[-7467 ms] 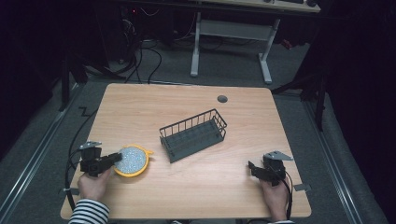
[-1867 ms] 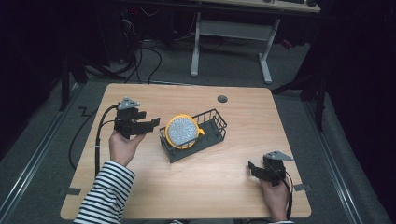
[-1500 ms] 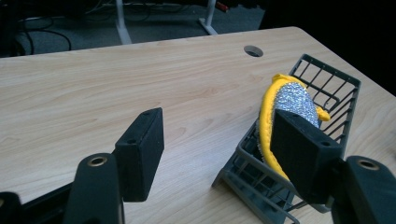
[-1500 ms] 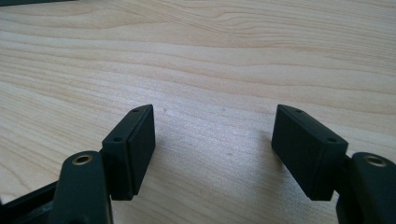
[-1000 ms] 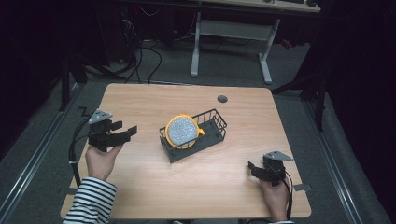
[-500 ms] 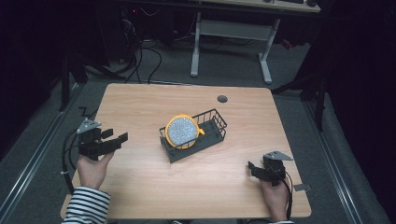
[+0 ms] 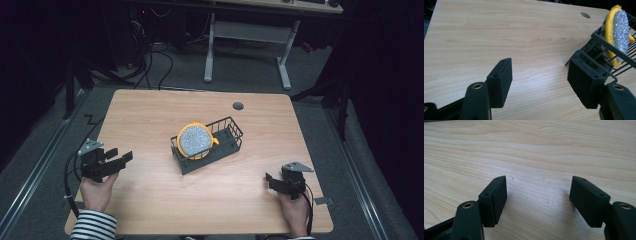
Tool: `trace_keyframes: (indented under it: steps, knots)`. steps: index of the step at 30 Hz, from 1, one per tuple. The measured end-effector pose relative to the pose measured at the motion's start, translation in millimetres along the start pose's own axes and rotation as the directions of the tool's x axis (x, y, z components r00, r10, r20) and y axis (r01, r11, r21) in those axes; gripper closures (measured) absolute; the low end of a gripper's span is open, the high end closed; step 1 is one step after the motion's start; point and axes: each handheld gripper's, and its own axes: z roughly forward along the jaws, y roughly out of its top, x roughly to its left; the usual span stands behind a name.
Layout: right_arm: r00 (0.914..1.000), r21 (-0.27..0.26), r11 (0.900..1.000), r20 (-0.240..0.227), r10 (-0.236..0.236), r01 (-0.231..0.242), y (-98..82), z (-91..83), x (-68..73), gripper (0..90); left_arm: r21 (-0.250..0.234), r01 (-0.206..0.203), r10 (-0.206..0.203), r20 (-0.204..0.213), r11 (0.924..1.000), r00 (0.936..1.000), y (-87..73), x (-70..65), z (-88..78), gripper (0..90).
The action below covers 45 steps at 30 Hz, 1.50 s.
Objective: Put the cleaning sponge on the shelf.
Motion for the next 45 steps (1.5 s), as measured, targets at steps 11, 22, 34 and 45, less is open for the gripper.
trace_keyframes:
  steps: [11,22,34,45]
  knots:
    - [1.0000,0.000,1.000,0.000,0.000,0.000,0.0,0.0,0.0,30.2,0.041,0.015,-0.014,-0.019,0.9990,0.9997,-17.4,4.6,9.2,36.9]
    - [1.0000,0.000,1.000,0.000,0.001,-0.001,0.0,0.0,0.0,30.2,0.064,0.011,-0.009,-0.044,0.9979,0.9990,-29.7,6.0,20.9,36.8]
    - [1.0000,0.000,1.000,0.000,0.000,0.000,0.0,0.0,-0.1,30.2,0.075,-0.009,0.016,-0.092,0.9972,0.9956,-40.8,4.5,36.1,37.4]
    - [1.0000,0.000,1.000,0.001,0.001,-0.001,0.0,0.0,0.0,30.3,0.084,-0.045,0.055,-0.126,0.9954,0.9905,-44.9,-0.7,48.9,37.2]
